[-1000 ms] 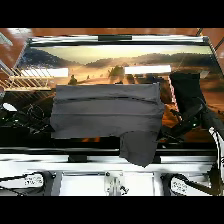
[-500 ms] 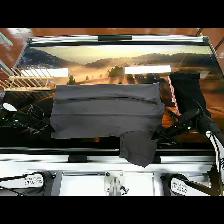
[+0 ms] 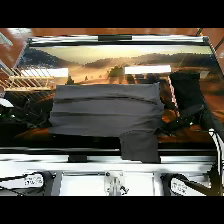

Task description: Fold the shirts.

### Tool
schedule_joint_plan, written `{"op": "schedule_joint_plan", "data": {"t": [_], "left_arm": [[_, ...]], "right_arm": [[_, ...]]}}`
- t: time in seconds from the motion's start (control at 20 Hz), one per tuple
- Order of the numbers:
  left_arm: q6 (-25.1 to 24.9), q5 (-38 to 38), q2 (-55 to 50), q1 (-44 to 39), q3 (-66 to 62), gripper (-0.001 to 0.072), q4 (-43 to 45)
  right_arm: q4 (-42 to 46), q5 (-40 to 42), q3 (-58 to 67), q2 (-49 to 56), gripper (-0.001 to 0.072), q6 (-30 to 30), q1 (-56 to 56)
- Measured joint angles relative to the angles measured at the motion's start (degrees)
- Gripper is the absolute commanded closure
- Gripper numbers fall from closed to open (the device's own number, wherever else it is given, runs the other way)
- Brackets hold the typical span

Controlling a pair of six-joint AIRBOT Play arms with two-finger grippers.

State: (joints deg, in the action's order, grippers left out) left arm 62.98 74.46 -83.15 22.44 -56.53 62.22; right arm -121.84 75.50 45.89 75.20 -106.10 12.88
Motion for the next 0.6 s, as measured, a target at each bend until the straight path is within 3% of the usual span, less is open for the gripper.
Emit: {"op": "schedule_joint_plan", "data": {"t": [0.25,0.6], "left_arm": [[-0.37,0.52,-1.29,-2.12,-13.20,0.0672,-2.45],[5.55,-1.11,-11.87,-5.46,-32.37,0.0671,-4.07]], "right_arm": [[-2.38,-4.94,14.43,0.68,0.0639,0.57,-1.70],[-2.73,-11.08,35.52,12.07,0.0639,2.91,-3.26]]}}
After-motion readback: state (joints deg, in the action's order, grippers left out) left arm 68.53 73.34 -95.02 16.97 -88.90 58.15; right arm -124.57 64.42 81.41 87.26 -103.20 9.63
